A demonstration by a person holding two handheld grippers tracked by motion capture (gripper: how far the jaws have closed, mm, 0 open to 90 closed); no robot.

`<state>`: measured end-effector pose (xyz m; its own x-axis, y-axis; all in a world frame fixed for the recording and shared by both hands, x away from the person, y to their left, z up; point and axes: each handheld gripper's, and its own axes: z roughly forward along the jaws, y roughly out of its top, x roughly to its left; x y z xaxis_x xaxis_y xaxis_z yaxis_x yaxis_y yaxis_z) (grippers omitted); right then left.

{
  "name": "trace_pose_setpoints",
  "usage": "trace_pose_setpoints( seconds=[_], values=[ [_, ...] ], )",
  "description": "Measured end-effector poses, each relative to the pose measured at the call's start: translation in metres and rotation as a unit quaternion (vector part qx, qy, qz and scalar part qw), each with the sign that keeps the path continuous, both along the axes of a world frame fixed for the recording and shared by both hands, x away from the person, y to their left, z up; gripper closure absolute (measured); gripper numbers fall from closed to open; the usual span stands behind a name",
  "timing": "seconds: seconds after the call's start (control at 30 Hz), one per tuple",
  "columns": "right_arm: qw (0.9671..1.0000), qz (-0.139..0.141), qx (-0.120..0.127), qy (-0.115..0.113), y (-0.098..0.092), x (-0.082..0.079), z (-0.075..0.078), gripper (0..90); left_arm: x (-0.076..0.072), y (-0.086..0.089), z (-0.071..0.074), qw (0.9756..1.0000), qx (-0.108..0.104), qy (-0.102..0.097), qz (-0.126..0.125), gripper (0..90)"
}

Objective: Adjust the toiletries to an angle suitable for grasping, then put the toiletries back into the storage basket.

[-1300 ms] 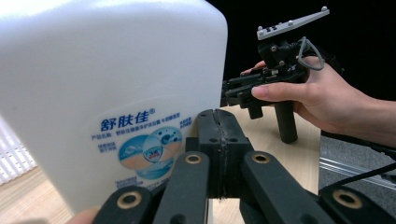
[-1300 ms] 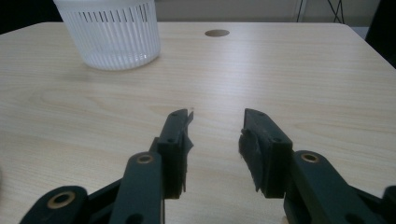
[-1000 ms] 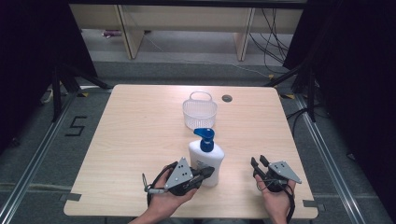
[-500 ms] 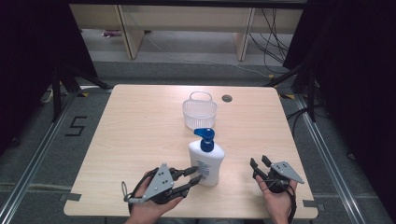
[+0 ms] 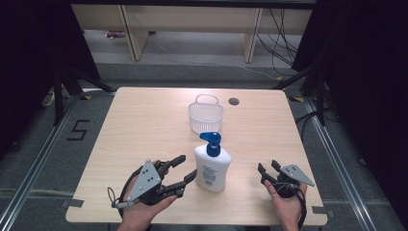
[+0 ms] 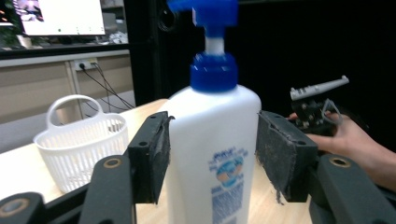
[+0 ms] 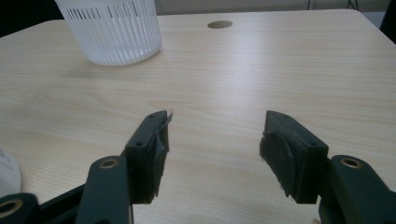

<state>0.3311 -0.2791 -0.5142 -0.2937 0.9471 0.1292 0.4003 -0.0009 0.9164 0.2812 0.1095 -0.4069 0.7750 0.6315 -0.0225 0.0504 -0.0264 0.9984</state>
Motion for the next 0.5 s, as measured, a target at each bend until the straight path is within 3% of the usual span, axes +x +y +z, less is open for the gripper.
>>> trace_pose_setpoints(
  seconds=[0.1,0.17,0.3,0.33,0.43,0.47,0.5],
  values=[
    [0.9998,-0.016,0.004,0.008,-0.002,0.001,0.000,41.8,0.002,0.000,0.003,1.0000,-0.001,0.007,0.003,43.8],
    [0.9999,-0.010,-0.002,-0.004,-0.005,0.003,0.000,41.8,0.001,-0.001,0.004,1.0000,0.000,0.004,0.004,43.9],
    [1.0000,-0.006,-0.001,0.006,-0.002,0.003,0.000,39.6,0.000,-0.006,0.003,1.0000,-0.006,0.004,0.007,43.9],
    [0.9999,-0.011,-0.011,0.000,-0.002,0.004,-0.001,38.8,-0.001,-0.008,0.004,1.0000,-0.005,0.003,0.006,43.9],
    [0.9997,-0.009,-0.008,0.023,0.002,0.003,0.001,38.1,0.000,-0.014,0.007,0.9998,-0.005,-0.013,0.014,44.1],
    [0.9996,-0.001,-0.022,0.017,0.001,0.006,0.000,37.9,0.000,-0.015,0.008,0.9997,-0.007,-0.015,0.019,44.3],
    [0.9996,0.000,-0.018,0.019,0.001,0.006,0.000,37.8,0.001,-0.018,0.011,0.9994,-0.007,-0.023,0.024,44.5]
  ],
)
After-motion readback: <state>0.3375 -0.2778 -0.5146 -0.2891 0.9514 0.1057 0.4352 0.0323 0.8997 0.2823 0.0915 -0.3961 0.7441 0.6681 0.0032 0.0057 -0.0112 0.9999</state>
